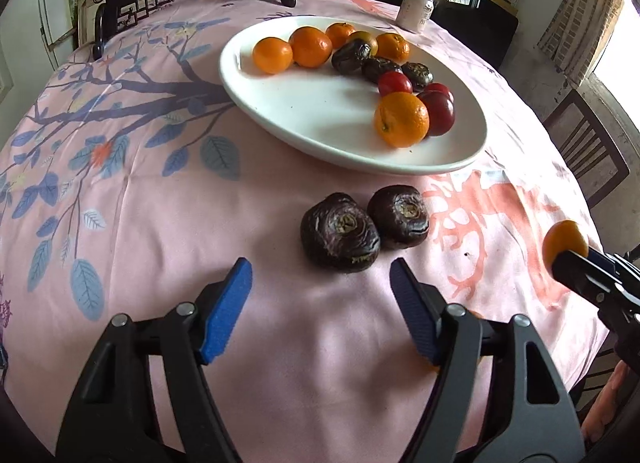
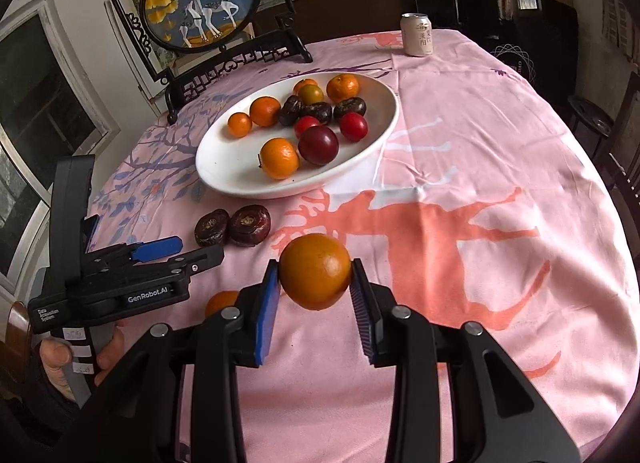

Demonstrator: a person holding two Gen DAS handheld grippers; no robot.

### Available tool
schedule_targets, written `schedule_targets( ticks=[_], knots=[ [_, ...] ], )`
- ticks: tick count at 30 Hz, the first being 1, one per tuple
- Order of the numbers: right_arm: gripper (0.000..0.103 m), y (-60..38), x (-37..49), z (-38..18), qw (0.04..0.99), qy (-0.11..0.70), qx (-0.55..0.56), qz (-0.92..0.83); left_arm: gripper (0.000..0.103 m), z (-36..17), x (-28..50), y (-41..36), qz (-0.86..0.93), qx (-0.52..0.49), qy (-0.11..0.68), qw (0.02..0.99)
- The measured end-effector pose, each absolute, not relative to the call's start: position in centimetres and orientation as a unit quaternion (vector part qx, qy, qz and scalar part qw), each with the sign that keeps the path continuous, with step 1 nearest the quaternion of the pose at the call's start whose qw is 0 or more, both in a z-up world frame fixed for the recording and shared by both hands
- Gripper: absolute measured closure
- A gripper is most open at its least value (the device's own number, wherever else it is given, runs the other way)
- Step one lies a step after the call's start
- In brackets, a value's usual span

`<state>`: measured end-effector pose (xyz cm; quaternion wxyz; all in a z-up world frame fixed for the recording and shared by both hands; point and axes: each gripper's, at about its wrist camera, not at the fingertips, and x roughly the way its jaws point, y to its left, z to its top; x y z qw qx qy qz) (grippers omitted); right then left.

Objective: Organize fruits
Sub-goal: 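Grasp a mandarin with the right tool while the left tool grasps a brown fruit, then place the mandarin and brown fruit on the plate, opening both tools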

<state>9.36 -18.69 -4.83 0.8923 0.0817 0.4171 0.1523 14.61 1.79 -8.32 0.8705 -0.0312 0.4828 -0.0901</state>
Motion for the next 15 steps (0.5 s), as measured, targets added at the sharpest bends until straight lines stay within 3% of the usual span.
schedule_targets(
  ticks=[6, 8, 15],
  knots=[
    [0.067, -18.9, 9.1, -4.4, 0.892, 0.412, 0.093, 0.162, 0.040, -8.4, 15.6, 1.5, -0.117, -0.031, 0.469, 0.875],
    [0.067, -18.8, 9.0, -4.3, 0.891, 0.412, 0.095, 0.163, 0.062, -8.4, 15.7, 1.4, -0.124, -0.029, 0.467, 0.875],
    [0.067, -18.3, 8.9, -3.9, 0.892, 0.410, 0.091, 0.168, 0.062, -7.4, 13.6, 1.5, -0.125, -0.034, 0.454, 0.881]
  ],
)
